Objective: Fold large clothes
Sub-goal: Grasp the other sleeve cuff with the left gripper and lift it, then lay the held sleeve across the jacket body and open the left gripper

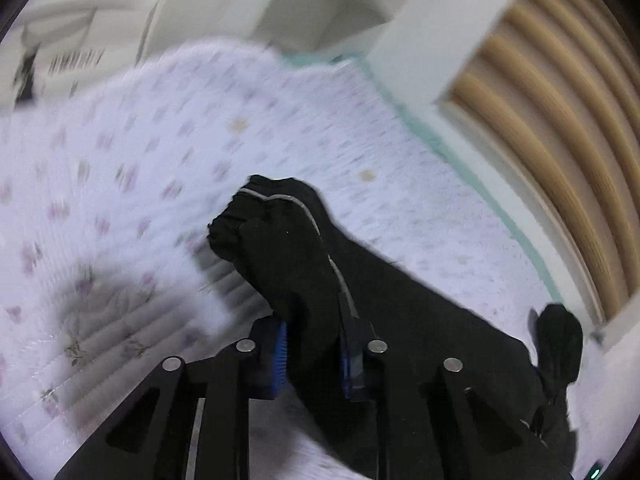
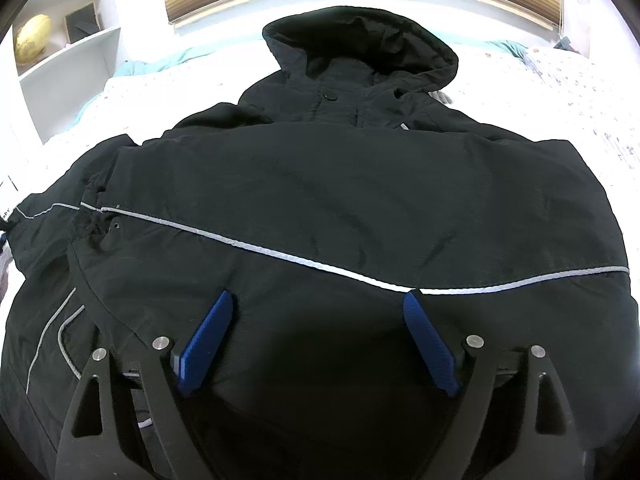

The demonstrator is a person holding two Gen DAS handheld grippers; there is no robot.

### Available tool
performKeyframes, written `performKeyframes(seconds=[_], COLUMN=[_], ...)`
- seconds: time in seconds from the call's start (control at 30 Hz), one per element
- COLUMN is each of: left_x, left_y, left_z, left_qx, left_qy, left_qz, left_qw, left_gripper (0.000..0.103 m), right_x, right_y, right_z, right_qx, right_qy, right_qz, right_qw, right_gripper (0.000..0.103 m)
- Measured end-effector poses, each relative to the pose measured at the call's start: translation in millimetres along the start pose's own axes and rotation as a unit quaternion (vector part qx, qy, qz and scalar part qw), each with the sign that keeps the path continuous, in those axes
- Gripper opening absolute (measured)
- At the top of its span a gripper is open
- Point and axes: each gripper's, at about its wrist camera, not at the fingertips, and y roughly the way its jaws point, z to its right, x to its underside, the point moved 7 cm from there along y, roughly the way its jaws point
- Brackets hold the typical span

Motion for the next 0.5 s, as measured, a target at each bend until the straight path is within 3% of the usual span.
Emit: performKeyframes(seconds=[0.13, 0.27, 0.5], left_x=[-5.7, 3.3, 64.6], left_y=[-36.6, -69.9, -90.1], left_z=[70.2, 166.4, 294.3], left_qx=[0.070, 0.135, 0.219], left_qy=[0.053, 0.132, 0.215], left_qz=[0.036, 0.047, -0.006], left_qw=[0.9955, 0.9808, 0.9516], left_gripper=[0.019, 0.019, 0.019], right_x=[0.4, 0.6, 0.4], right_y=[0.2, 0.2, -0.5], right_z=[-1.0, -1.2, -0.8], right_qx=[0.000, -0.001, -0.002], right_qy=[0.000, 0.000, 0.000], right_qz=[0.002, 0.003, 0.005], right_qw=[1.000, 1.000, 1.000], right_gripper=[0.090, 0.090, 0.090])
